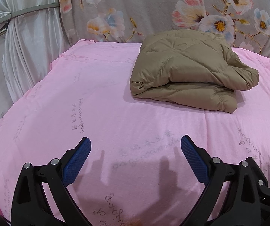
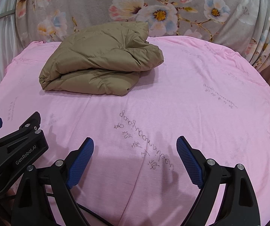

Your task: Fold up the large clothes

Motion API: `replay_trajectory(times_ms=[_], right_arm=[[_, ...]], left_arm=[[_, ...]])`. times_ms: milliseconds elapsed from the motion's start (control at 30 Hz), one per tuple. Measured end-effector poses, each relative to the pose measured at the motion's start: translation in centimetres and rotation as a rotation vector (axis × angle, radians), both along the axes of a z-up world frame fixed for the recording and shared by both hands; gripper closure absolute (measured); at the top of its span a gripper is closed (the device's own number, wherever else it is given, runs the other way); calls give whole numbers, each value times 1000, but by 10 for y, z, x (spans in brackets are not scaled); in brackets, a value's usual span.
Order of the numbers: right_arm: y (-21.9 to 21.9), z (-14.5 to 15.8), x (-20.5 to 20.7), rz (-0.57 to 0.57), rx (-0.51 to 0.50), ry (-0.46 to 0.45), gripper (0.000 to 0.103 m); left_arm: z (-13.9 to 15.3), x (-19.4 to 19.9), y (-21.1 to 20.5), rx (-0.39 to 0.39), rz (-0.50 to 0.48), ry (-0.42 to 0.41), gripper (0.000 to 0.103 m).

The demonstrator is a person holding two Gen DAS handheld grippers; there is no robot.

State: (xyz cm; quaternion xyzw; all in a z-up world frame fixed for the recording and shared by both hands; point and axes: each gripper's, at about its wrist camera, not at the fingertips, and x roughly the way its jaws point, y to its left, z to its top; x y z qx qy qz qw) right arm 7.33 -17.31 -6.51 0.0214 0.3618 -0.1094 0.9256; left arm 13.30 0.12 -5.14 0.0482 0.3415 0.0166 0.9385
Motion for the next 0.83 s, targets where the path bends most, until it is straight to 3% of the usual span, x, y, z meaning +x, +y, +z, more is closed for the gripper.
replay_trajectory(times_ms=[833], right_arm=[[0,-2,0,-2,5,5,16]], left_arm=[[0,-1,-4,9,3,-4,11]])
